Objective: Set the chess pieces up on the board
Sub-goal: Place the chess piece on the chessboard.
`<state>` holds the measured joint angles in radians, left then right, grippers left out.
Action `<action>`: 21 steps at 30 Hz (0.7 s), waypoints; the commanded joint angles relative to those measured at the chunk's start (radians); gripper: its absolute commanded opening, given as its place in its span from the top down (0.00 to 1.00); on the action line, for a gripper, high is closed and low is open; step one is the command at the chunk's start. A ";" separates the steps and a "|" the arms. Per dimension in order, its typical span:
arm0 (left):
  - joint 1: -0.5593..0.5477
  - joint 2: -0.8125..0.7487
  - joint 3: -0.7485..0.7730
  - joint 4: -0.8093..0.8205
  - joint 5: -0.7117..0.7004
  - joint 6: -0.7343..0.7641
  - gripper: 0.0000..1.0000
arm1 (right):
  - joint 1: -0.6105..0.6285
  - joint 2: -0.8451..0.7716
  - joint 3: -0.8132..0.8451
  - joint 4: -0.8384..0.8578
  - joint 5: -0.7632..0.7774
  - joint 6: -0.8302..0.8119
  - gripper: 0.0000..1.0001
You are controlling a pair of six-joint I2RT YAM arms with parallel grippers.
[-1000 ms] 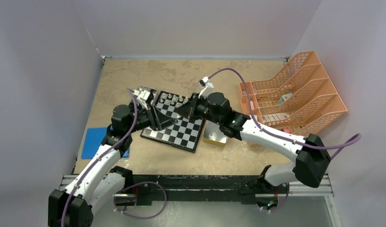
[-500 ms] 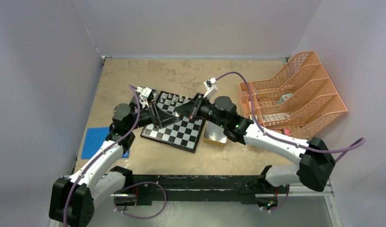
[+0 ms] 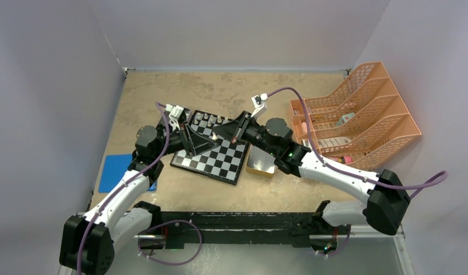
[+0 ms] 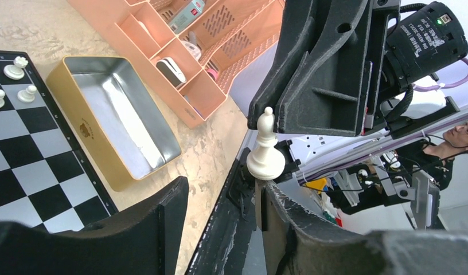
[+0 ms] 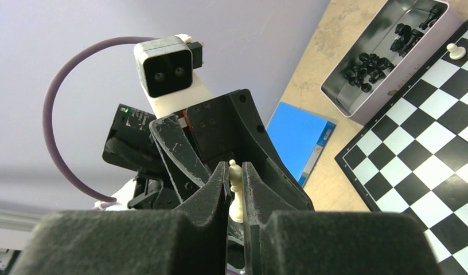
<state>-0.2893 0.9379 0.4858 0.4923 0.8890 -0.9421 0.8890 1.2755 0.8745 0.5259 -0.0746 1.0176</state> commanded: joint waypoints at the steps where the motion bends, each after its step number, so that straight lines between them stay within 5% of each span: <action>1: 0.000 -0.019 0.037 0.075 0.041 -0.010 0.52 | -0.001 -0.015 0.001 0.064 -0.001 0.016 0.92; 11: -0.001 0.007 0.028 0.237 0.056 -0.130 0.49 | 0.001 -0.028 -0.024 0.103 0.029 0.052 0.93; 21: -0.001 -0.008 0.029 0.250 0.059 -0.132 0.82 | 0.001 -0.018 -0.045 0.160 -0.020 0.086 0.94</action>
<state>-0.2890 0.9470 0.4858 0.6788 0.9356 -1.0760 0.8894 1.2755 0.8341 0.6010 -0.0731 1.0893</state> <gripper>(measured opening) 0.239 0.102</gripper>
